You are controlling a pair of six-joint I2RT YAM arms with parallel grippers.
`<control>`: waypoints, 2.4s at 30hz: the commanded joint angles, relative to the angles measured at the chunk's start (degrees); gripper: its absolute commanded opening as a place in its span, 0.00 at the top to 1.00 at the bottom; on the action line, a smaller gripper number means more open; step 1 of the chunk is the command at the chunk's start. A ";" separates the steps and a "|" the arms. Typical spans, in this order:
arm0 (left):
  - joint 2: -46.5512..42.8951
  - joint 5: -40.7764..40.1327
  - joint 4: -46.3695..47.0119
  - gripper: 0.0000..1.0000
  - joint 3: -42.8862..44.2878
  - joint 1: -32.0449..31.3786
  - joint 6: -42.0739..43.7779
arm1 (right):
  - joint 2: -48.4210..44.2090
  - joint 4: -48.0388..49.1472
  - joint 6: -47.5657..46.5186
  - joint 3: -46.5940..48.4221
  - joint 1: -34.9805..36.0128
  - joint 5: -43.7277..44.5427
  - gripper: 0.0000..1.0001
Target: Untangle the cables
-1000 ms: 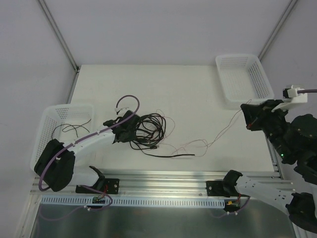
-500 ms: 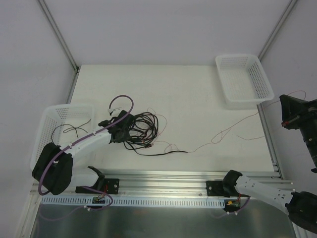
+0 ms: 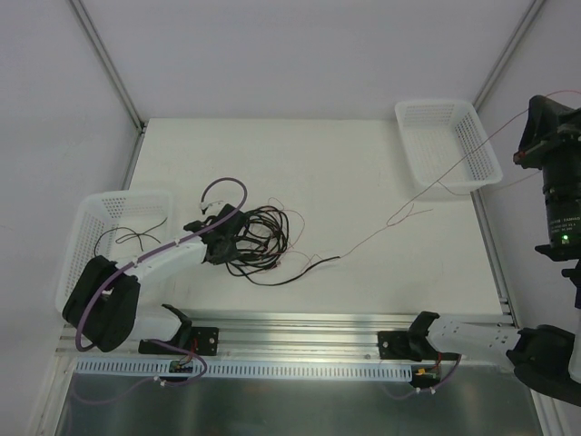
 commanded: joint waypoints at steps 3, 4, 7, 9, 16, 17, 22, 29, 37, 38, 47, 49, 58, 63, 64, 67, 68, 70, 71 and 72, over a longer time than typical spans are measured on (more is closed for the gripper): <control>0.69 -0.32 -1.34 1.00 -0.90 0.43 0.18 | 2.62 27.49 -12.69 0.27 0.26 1.74 0.99; 0.52 -0.23 -1.17 1.00 -1.07 0.52 0.18 | 2.80 30.68 -13.32 -0.44 0.08 1.57 0.99; -0.01 0.99 -0.73 1.00 -1.43 0.43 0.09 | 4.72 36.42 -13.86 -1.24 0.17 -0.10 0.99; -0.71 1.88 -0.29 1.00 -1.43 0.26 0.35 | 7.00 34.42 -13.07 -0.62 -0.01 0.25 0.99; -11.06 4.86 3.49 0.40 2.25 -7.38 8.16 | 4.74 17.19 6.84 -16.22 -0.09 -1.86 0.99; -12.04 6.26 5.06 0.30 2.61 -8.17 10.26 | 4.47 12.91 9.41 -18.18 -0.36 -2.82 0.99; -16.00 14.52 10.96 0.06 4.20 -11.78 16.08 | 1.67 4.70 23.22 -31.18 -1.06 -5.20 0.99; -13.38 21.64 17.90 0.04 5.43 -17.23 25.12 | -0.89 1.96 37.20 -52.63 -10.79 -10.89 0.99; -4.41 21.85 20.02 0.04 12.02 -20.31 30.59 | 2.17 -2.86 42.66 -60.12 -21.18 -17.50 0.99; -3.88 18.27 19.23 0.04 12.28 -20.31 29.72 | 2.79 -4.87 43.88 -60.30 -23.45 -18.03 0.99; -2.56 21.40 18.62 0.04 12.19 -24.96 32.53 | 0.78 -7.51 44.07 -62.24 -28.40 -24.79 0.99; -1.16 20.43 18.00 0.04 13.16 -26.28 30.07 | 0.25 -8.57 43.72 -60.65 -28.48 -25.32 0.99; 11.65 9.54 16.06 0.20 15.62 -31.29 -8.34 | -5.90 -10.34 44.59 -59.33 -28.40 -27.61 0.99; 20.53 5.84 15.98 0.28 20.45 -33.05 -11.60 | -7.66 -10.16 45.65 -60.82 -28.31 -29.72 0.99; 21.69 5.66 16.06 0.31 20.89 -33.05 -11.86 | -8.36 -10.07 45.74 -61.09 -28.31 -29.89 0.99; 25.12 5.49 16.06 0.41 22.39 -33.14 -12.22 | -9.77 -10.07 45.91 -62.14 -28.31 -30.51 0.99; 25.65 5.40 15.98 0.45 22.56 -33.14 -12.22 | -10.38 -10.16 46.09 -62.23 -28.39 -30.60 0.99; 26.53 4.87 15.89 0.61 22.65 -33.23 -12.31 | -11.09 -10.25 45.83 -62.41 -28.40 -30.69 0.99; 26.53 4.52 15.89 0.68 22.57 -33.23 -12.31 | -11.44 -10.34 45.83 -62.58 -28.31 -30.43 0.99; 26.01 4.17 15.63 0.75 22.04 -33.23 -12.22 | -11.44 -10.34 45.65 -62.58 -28.39 -30.25 0.99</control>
